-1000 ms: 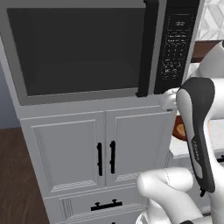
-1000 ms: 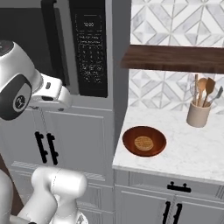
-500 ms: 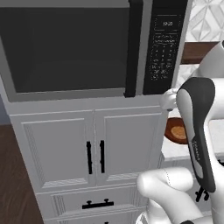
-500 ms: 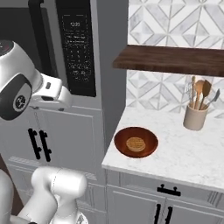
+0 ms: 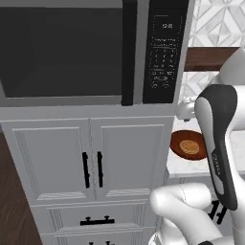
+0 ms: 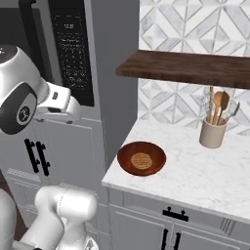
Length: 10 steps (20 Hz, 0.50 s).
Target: Open the microwave, place the bowl with waffle inside the microwave, then close the microwave door and turn it on.
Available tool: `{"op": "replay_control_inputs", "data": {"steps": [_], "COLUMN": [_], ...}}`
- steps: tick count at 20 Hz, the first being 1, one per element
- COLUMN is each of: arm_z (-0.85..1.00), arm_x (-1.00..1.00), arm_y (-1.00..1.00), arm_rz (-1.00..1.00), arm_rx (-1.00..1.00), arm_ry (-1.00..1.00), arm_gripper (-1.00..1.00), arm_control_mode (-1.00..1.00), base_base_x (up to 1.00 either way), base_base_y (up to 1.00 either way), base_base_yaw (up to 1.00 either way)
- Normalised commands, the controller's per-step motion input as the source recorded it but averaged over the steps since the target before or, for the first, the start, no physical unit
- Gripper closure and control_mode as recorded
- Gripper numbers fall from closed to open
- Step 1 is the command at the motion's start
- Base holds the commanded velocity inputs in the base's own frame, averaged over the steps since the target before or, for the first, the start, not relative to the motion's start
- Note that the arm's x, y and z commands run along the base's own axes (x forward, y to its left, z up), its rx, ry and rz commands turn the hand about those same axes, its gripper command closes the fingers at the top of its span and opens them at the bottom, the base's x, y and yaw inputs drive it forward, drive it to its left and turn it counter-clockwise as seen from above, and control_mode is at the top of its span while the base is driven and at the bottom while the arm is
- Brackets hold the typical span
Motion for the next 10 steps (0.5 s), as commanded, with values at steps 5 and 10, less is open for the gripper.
{"op": "replay_control_inputs", "data": {"steps": [5,10], "arm_z": [0.0,0.0], "arm_x": [0.0,0.0], "arm_y": [0.0,0.0], "arm_rz": [0.0,0.0], "arm_rx": [0.0,0.0], "arm_ry": [0.0,0.0], "arm_gripper": [-1.0,-1.0], "arm_control_mode": [1.0,1.0], "base_base_x": [0.06,0.1], "base_base_y": [0.01,0.0], "base_base_yaw": [0.27,0.28]}}
